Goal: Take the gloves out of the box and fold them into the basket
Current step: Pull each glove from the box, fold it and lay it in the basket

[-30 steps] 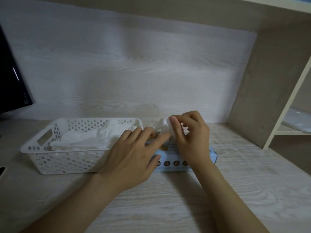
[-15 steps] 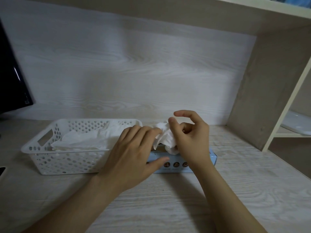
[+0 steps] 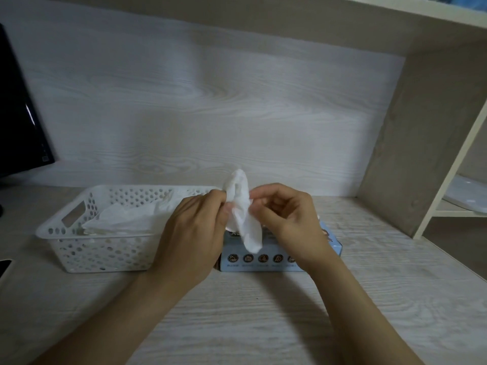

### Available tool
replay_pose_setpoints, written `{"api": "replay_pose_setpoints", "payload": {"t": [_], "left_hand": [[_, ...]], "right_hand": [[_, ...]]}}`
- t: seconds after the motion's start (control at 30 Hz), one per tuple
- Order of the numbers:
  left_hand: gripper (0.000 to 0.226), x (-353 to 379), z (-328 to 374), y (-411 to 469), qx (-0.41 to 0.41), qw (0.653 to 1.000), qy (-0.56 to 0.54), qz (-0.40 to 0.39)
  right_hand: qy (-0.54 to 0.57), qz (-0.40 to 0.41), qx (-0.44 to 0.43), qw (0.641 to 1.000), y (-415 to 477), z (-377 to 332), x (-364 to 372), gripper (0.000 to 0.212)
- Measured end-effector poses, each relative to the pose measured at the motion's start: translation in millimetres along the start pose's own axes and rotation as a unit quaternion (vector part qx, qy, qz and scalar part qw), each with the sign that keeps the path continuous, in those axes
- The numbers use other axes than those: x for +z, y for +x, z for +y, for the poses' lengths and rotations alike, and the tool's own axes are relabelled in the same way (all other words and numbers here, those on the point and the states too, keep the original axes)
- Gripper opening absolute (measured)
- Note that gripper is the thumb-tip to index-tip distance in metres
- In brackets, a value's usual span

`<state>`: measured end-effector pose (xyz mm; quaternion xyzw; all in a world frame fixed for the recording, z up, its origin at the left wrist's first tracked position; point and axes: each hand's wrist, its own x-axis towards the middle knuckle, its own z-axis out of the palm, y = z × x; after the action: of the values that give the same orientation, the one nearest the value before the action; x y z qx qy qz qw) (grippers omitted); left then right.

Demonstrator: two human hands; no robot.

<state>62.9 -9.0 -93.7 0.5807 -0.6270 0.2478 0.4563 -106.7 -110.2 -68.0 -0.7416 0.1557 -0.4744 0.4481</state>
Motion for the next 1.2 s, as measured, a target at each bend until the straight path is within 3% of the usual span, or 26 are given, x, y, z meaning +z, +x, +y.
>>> {"api": "replay_pose_setpoints", "payload": {"t": [0.17, 0.27, 0.43, 0.53, 0.63, 0.77, 1.07, 1.2], "left_hand": [[0.017, -2.0, 0.0, -0.1, -0.051, 0.999, -0.01, 0.015], [0.018, -3.7, 3.8, 1.5, -0.044, 0.999, -0.016, 0.023], [0.025, -5.7, 5.4, 3.5, -0.018, 1.0, -0.004, 0.026], [0.03, -7.0, 4.2, 4.3, -0.001, 0.999, -0.003, 0.038], [0.027, -8.7, 4.1, 4.8, 0.004, 0.998, 0.006, 0.055], [0.021, -8.5, 4.0, 3.0, -0.039, 0.997, -0.029, 0.063], [0.02, -8.7, -0.9, 3.2, -0.087, 0.991, -0.035, 0.094], [0.012, -11.6, -1.5, 6.0, -0.093, 0.987, -0.091, 0.099]], "right_hand": [[0.044, 0.005, 0.058, 0.997, -1.5, -3.8, -2.3, 0.027], [0.097, -0.016, 0.107, 0.989, -0.8, -8.2, 0.1, 0.036], [0.068, -0.063, 0.171, 0.981, -0.9, -7.7, 0.7, 0.032], [0.035, -0.1, 0.127, 0.986, -4.1, -14.6, 2.8, 0.031], [0.003, -0.077, 0.091, 0.993, -4.6, -13.2, 4.5, 0.046], [0.036, -0.051, 0.111, 0.992, -3.1, -10.0, 3.8, 0.014], [0.067, -0.055, 0.137, 0.987, -0.8, -12.4, 0.7, 0.036], [0.066, -0.026, 0.134, 0.988, 0.5, -9.0, -3.6, 0.024]]}}
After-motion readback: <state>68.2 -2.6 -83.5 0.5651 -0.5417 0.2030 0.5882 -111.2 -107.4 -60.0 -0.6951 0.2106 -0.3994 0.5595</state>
